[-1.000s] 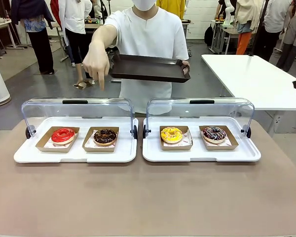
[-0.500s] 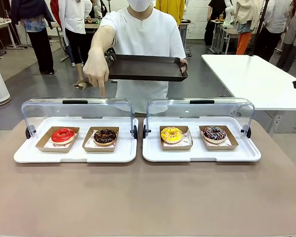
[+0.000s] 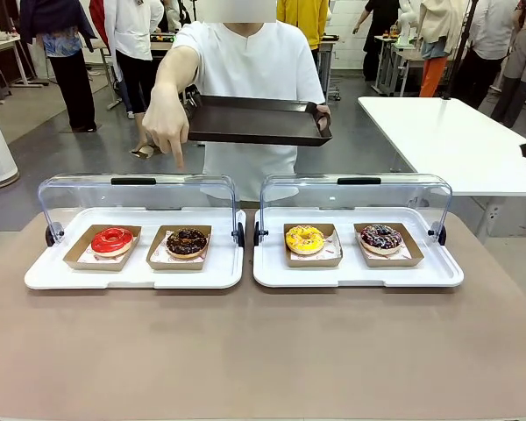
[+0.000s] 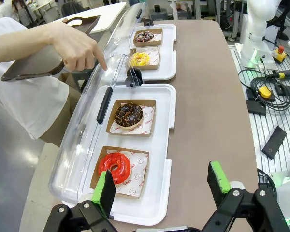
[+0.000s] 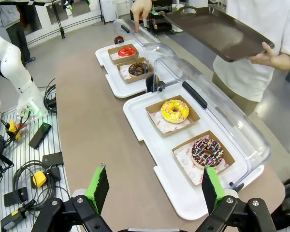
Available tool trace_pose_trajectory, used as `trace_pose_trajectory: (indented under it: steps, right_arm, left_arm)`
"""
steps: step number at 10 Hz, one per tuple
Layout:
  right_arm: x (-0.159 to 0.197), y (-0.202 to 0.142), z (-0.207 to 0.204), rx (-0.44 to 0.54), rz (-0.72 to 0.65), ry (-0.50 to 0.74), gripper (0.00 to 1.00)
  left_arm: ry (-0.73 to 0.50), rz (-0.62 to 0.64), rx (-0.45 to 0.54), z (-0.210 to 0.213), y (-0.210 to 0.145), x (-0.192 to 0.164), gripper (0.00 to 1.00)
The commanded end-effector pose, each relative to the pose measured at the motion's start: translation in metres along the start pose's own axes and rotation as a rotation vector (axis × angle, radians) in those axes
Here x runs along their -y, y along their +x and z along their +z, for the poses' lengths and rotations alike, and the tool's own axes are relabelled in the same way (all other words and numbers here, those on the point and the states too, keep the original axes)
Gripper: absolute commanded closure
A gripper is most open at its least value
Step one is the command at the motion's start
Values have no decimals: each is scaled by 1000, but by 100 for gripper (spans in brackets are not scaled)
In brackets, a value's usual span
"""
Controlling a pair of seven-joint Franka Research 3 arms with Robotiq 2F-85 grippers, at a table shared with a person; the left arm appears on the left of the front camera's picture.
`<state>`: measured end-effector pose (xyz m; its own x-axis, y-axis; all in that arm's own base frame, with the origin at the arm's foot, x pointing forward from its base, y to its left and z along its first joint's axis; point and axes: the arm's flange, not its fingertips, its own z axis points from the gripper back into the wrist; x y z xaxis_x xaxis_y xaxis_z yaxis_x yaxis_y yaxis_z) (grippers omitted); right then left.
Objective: Provide the desired donut to the person.
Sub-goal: Pick up and lift the Paper togo box containing the Donut pointed at by the person.
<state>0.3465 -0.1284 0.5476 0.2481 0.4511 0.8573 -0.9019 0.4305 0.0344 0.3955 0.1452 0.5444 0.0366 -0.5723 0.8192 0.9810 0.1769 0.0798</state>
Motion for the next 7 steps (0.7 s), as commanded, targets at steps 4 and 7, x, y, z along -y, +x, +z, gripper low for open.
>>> trace_pose_trajectory:
  steps: [4, 7]
  right_arm:
    - [2, 0, -2, 15, 2, 7, 0]
    - [2, 0, -2, 15, 2, 7, 0]
  left_arm:
    - [-56, -110, -245, -40, 67, -5, 0]
    - [-276, -262, -567, -121, 146, 0, 0]
